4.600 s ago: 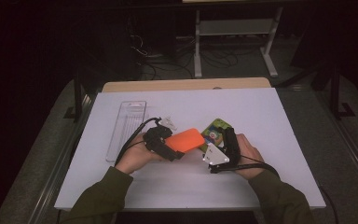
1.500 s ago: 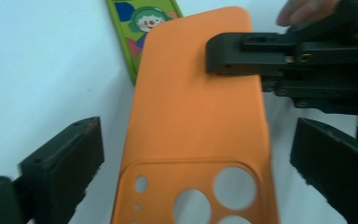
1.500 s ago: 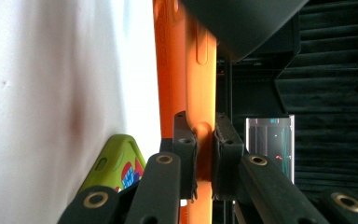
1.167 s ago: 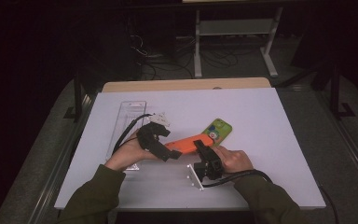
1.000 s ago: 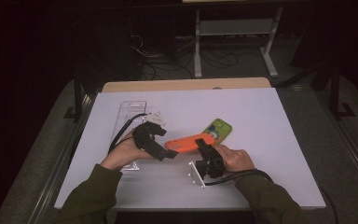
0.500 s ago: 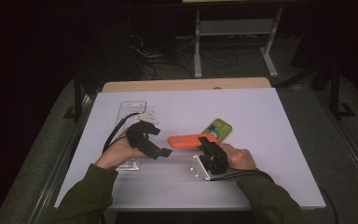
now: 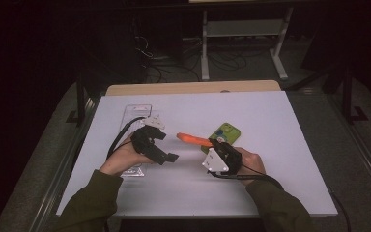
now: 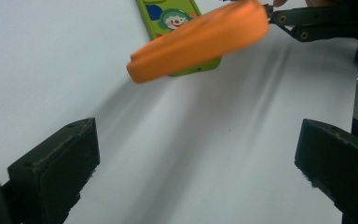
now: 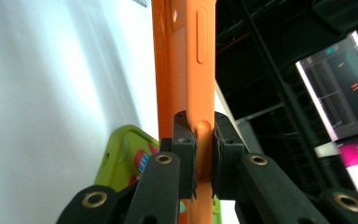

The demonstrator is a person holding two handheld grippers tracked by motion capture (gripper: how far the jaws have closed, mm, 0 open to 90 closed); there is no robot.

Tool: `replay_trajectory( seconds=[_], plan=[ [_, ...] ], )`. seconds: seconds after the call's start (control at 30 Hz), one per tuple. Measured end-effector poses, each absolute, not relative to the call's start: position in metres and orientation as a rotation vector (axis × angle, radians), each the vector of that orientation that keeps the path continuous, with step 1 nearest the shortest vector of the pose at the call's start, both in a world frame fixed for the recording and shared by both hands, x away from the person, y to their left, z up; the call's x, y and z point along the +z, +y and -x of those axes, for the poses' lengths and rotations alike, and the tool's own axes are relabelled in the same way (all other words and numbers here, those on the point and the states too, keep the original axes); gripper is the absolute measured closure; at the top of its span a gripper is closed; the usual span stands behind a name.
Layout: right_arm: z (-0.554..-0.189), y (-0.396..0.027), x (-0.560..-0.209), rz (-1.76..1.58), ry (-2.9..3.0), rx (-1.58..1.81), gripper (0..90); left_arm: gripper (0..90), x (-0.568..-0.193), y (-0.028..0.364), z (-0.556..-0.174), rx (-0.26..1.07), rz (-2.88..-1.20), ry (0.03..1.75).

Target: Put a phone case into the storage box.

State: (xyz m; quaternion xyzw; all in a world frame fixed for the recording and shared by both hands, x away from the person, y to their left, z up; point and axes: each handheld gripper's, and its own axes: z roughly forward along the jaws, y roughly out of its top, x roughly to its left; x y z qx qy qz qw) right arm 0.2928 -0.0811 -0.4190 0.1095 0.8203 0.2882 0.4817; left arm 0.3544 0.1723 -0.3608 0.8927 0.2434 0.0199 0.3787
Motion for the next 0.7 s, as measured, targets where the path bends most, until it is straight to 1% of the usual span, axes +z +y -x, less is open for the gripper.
replay_trajectory(
  seconds=[0.3,0.7],
  plan=[
    [-0.302,-0.09,-0.411,-0.409,2.04,0.826,80.8,0.0,-0.36,0.174,-0.355,0.058,-2.285,0.637],
    [-0.313,-0.105,-0.401,-0.716,2.086,1.093,80.9,0.0,-0.361,0.172,-0.355,0.055,-2.269,0.668]
  ],
)
